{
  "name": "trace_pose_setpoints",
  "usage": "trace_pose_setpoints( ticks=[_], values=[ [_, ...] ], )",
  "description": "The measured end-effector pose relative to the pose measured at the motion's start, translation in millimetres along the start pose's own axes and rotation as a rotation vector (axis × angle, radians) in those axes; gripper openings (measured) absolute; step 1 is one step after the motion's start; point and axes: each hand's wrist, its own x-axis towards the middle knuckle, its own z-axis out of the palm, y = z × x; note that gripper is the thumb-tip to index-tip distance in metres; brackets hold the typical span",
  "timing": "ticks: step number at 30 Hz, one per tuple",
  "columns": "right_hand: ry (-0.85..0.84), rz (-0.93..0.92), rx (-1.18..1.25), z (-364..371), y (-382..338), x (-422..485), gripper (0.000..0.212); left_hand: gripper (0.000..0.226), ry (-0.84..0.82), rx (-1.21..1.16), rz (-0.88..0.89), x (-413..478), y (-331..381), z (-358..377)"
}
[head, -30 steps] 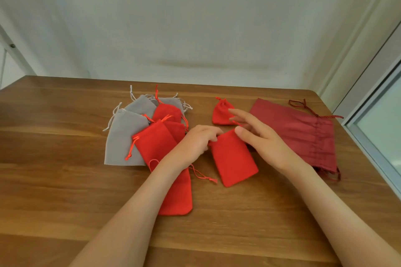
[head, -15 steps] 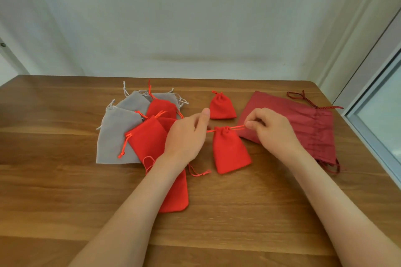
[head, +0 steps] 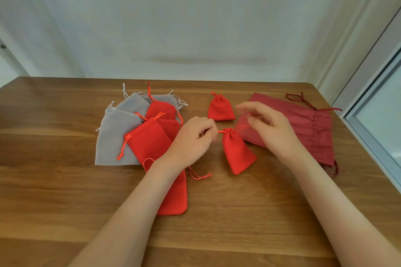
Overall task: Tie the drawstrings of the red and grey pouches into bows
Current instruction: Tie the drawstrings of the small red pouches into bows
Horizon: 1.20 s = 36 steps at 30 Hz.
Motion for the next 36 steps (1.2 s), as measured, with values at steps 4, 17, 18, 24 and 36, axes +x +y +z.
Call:
trace_pose_setpoints(
  ticks=[4, 17, 18, 24, 36],
  values=[
    [-0.269, 0.025, 0.060, 13.8, -7.3, -4.1, 0.027, 0.023, -0.032, -0.025, 0.067, 1.9, 0.9, 4.7],
    [-0.297, 0.051, -0.079, 19.4, -4.5, -5.7, 0.031, 0.055, -0.035, -0.087, -0.276, 3.1, 2.8, 6.3],
    [-0.303, 0.053, -0.075, 18.6, -4.7, -5.3, 0.030, 0.054, -0.048, -0.160, -0.311, 3.7, 3.9, 4.1],
    [-0.381, 0.017, -0.042, 16.9, -9.2, -5.9, 0.015, 0.022, -0.202, -0.692, -0.371, 10.1, 3.5, -3.9],
    [-0.291, -0.022, 0.166, 22.7, -5.0, -6.8, 0.011, 0.031, 0.084, -0.442, -0.331, 3.0, 4.5, 12.5]
  ],
)
